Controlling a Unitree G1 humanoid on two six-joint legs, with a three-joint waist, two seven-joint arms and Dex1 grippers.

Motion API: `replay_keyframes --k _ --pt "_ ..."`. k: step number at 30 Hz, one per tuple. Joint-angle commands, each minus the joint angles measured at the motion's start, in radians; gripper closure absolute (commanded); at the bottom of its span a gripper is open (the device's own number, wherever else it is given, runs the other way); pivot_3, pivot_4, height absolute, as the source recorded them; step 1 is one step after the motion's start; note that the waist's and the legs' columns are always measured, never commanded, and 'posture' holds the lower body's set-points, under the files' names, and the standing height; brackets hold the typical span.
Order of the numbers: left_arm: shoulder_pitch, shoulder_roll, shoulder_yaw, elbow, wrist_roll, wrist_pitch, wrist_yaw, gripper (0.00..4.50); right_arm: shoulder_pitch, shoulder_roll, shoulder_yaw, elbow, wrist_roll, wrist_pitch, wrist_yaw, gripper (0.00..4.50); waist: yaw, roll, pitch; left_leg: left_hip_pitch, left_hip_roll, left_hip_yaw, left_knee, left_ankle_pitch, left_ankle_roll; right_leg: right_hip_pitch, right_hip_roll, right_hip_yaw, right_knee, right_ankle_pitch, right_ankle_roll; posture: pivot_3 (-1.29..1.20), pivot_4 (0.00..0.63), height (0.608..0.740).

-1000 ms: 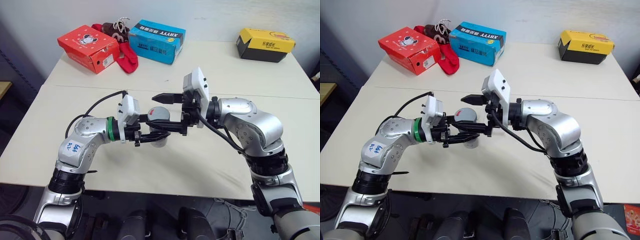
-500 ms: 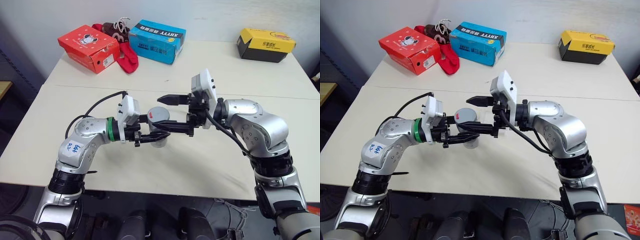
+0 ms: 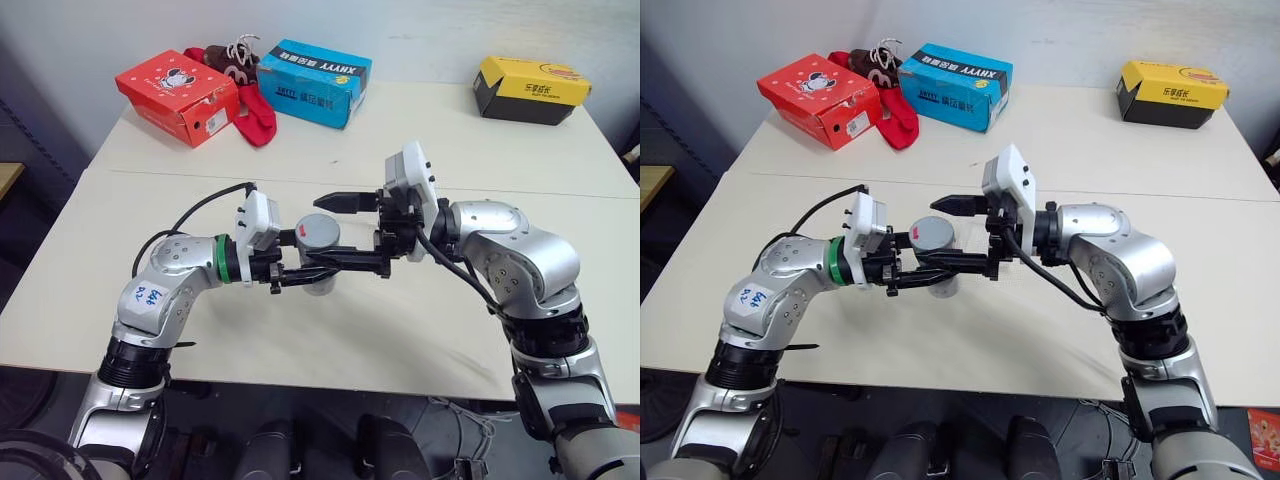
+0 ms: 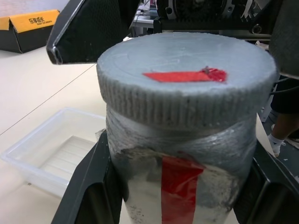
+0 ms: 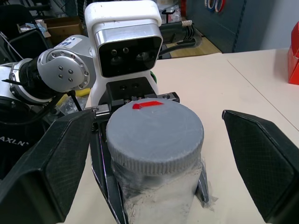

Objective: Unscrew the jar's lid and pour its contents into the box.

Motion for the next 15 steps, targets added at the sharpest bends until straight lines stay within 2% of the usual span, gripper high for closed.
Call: replay_keyframes --k 1,4,5,7,11,15 --pt "-0.006 -0.002 0.009 -0.034 -0.006 -0.016 0.005 2.12 -0.022 0.009 0.006 -0.034 0.010 -0.010 0.005 0.05 0.000 0.000 0.000 0.000 0.000 0.000 0.000 0.000 0.000 0.000 0.000 0.000 0.000 0.000 0.000 0.00 0.150 0.740" --pt "-0.002 0.001 0.011 -0.039 -0.008 -0.015 0.007 2.12 -0.025 0.020 0.005 -0.031 0.014 -0.012 0.000 0.05 0.000 0.000 0.000 0.000 0.000 0.000 0.000 0.000 0.000 0.000 0.000 0.000 0.000 0.000 0.000 0.00 0.150 0.740" --pt "0.001 0.003 0.011 -0.041 -0.008 -0.014 0.006 2.12 -0.025 0.025 0.004 -0.031 0.017 -0.012 0.000 0.22 0.000 0.000 0.000 0.000 0.000 0.000 0.000 0.000 0.000 0.000 0.000 0.000 0.000 0.000 0.000 0.00 0.150 0.740" --pt "0.004 0.007 0.011 -0.042 -0.007 -0.015 0.006 2.12 -0.027 0.034 0.004 -0.029 0.017 -0.010 -0.002 0.65 0.000 0.000 0.000 0.000 0.000 0.000 0.000 0.000 0.000 0.000 0.000 0.000 0.000 0.000 0.000 0.00 0.150 0.740" --pt "0.004 0.010 0.011 -0.044 -0.006 -0.016 0.007 2.12 -0.031 0.047 0.003 -0.021 0.018 -0.007 -0.009 1.94 0.000 0.000 0.000 0.000 0.000 0.000 0.000 0.000 0.000 0.000 0.000 0.000 0.000 0.000 0.000 0.00 0.150 0.740" --pt "0.005 0.012 0.010 -0.045 -0.006 -0.019 0.006 2.12 -0.022 0.061 -0.010 -0.008 0.030 -0.001 -0.017 2.01 0.000 0.000 0.000 0.000 0.000 0.000 0.000 0.000 0.000 0.000 0.000 0.000 0.000 0.000 0.000 0.00 0.150 0.740"
